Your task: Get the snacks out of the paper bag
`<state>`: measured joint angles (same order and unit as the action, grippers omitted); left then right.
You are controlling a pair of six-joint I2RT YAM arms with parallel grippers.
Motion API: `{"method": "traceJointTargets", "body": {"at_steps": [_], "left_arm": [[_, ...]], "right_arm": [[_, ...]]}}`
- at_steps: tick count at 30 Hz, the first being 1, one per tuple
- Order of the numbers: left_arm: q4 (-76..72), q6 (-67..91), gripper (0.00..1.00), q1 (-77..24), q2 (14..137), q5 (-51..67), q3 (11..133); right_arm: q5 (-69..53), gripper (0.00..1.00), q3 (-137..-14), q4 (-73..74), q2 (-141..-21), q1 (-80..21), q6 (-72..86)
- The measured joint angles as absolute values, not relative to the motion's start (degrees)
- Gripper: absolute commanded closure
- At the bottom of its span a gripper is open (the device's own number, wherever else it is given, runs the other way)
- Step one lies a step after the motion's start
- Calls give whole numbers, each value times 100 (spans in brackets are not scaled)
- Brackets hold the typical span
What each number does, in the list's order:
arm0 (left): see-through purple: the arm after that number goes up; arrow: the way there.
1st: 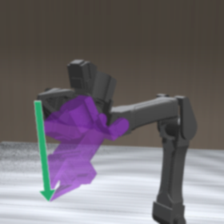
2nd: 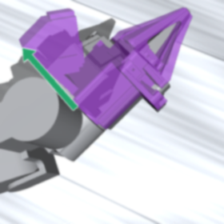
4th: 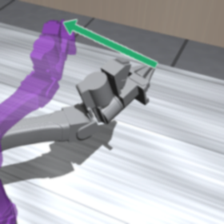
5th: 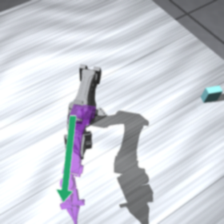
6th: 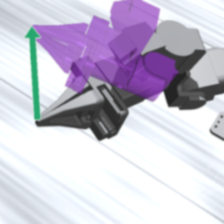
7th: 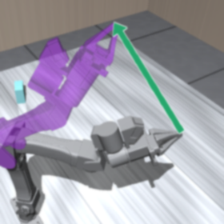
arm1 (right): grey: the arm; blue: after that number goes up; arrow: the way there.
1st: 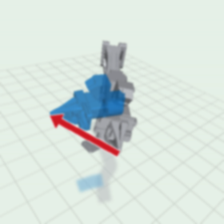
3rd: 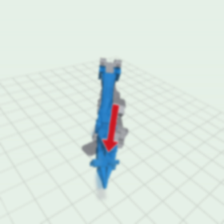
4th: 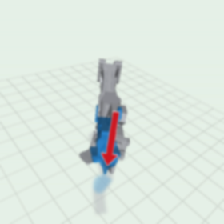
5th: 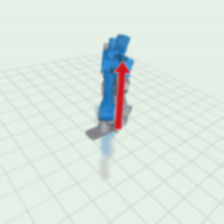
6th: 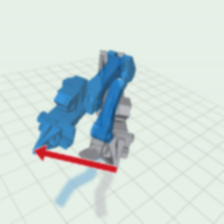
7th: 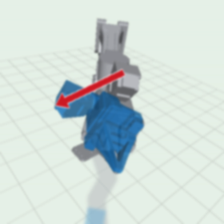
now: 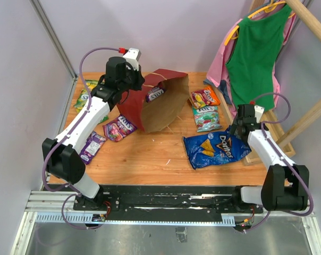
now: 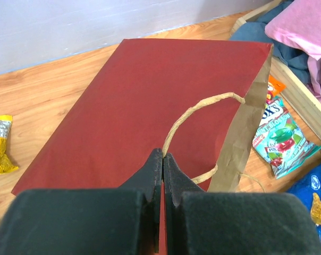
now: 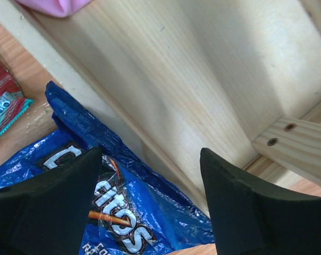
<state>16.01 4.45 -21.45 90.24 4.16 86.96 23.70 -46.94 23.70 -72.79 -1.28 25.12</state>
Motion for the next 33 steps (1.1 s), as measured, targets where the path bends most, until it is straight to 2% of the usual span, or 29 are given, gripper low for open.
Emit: {"method": "traceJointTargets", "body": {"at_steps": [9, 20, 25, 33], "left_arm": [[1601, 429, 99, -2121, 9024, 462, 8696], [1605, 429, 99, -2110, 9024, 460, 8696], [1610, 429, 99, -2110, 9024, 460, 8698], [1647, 429, 99, -2110, 9024, 462, 8702]], "right_arm": [[1763, 35, -4619, 2126, -7620, -121, 2526], [1404, 91, -4547, 2029, -7494, 12, 2506], [1295, 95, -4545, 2029, -7013, 12, 2530], [1402, 94, -4792, 2047, -6818, 12, 2530]]}}
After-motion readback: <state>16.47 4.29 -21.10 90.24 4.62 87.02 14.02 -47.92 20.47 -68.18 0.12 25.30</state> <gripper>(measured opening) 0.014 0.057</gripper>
